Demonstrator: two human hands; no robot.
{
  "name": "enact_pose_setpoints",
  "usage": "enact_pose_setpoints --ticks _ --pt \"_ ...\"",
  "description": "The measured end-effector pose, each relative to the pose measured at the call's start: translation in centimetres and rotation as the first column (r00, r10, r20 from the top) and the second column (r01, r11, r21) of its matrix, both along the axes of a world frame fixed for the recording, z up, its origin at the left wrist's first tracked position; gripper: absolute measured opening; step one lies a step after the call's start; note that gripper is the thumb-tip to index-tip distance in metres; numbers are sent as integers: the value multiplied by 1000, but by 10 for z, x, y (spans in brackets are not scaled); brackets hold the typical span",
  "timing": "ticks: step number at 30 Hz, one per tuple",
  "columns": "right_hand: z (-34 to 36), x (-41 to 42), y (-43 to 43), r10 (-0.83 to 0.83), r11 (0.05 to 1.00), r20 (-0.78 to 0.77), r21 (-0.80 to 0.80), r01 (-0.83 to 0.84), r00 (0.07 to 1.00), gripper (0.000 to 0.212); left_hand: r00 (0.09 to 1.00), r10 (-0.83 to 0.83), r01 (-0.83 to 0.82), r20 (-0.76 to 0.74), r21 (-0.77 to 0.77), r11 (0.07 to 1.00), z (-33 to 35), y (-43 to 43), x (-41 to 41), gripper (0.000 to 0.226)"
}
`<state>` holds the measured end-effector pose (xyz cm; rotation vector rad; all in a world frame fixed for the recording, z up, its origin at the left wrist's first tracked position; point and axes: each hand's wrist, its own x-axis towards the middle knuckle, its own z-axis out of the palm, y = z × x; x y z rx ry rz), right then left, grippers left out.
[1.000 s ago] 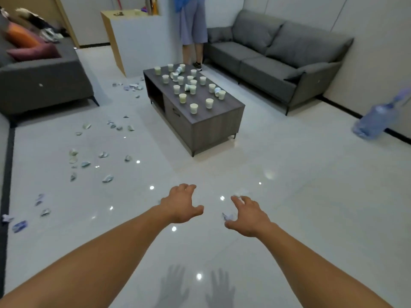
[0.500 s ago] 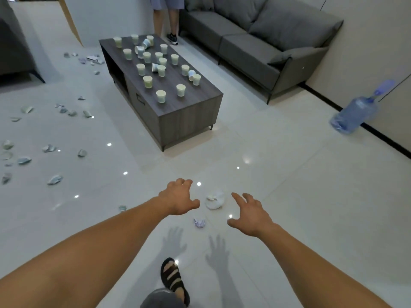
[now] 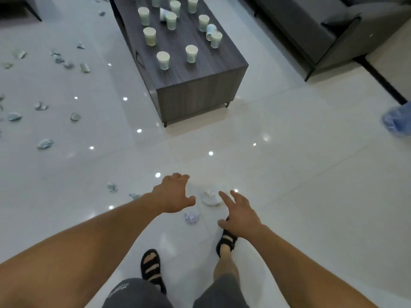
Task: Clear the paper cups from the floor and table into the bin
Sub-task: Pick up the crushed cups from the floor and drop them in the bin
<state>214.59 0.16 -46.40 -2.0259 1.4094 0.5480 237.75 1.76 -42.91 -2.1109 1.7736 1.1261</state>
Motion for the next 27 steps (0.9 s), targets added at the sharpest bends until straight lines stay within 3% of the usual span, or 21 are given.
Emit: enact_pose_setpoints --ticks 5,13,19,24,27 --pt "-96 -16 -85 182 982 -13 47 -182 983 90 984 176 -176 7 42 983 -78 -55 -22 77" --pt "-328 -28 -152 465 884 -117 107 -455 877 99 951 307 -302 -18 136 944 -290 -93 -58 77" --pt "-509 -25 -154 664 739 -198 25 -673 721 113 951 300 -282 -73 191 940 -462 -65 -81 79" --pt "-614 -35 -154 728 668 -256 54 -742 636 126 926 369 -352 -84 163 922 -565 -37 -87 74" --pt "-648 -41 -154 709 696 -215 59 -716 671 116 926 364 -344 -96 178 922 -603 -24 -89 72"
